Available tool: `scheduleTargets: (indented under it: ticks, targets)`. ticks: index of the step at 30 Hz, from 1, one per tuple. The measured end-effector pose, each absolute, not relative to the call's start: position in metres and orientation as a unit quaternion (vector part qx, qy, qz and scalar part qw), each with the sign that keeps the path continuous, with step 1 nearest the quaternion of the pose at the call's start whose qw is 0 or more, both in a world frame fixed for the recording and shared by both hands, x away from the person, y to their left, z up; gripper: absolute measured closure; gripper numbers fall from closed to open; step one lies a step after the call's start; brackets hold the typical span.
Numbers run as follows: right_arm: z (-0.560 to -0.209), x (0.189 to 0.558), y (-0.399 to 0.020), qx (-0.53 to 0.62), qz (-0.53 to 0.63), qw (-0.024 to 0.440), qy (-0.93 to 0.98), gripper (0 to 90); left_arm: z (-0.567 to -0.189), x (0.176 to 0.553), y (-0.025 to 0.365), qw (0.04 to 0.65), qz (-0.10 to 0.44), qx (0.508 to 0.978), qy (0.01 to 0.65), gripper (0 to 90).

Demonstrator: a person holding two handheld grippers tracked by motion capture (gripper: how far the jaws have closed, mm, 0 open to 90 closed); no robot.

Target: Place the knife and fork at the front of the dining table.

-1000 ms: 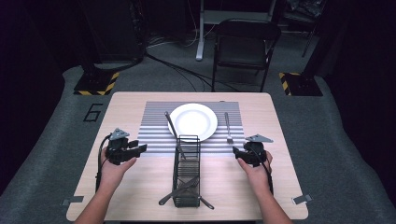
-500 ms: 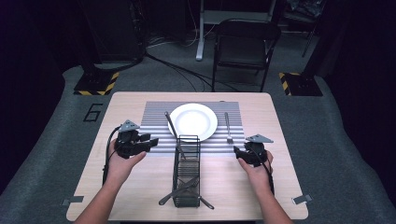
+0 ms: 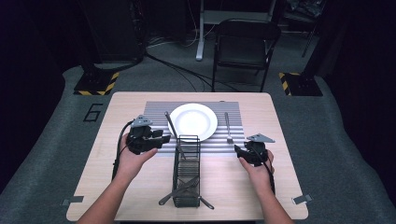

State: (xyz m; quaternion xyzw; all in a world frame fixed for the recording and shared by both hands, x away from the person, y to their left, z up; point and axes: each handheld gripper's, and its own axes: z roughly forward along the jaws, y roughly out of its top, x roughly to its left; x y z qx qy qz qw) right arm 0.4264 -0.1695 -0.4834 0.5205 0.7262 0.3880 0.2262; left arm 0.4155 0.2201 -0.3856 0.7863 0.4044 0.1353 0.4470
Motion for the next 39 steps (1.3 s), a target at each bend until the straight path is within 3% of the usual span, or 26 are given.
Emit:
scheduleTargets:
  ticks: [22, 39]
  targets:
    - [-0.486, 0.429, -0.176, 0.535, 0.391, 0.215, 0.717, 51.6, -0.399, 0.43, 0.191, 0.453, 0.118, 0.792, 0.392, 65.1]
    - [-0.488, 0.431, -0.179, 0.54, 0.39, 0.208, 0.716, 52.0, -0.399, 0.42, 0.184, 0.444, 0.154, 0.795, 0.382, 77.8]
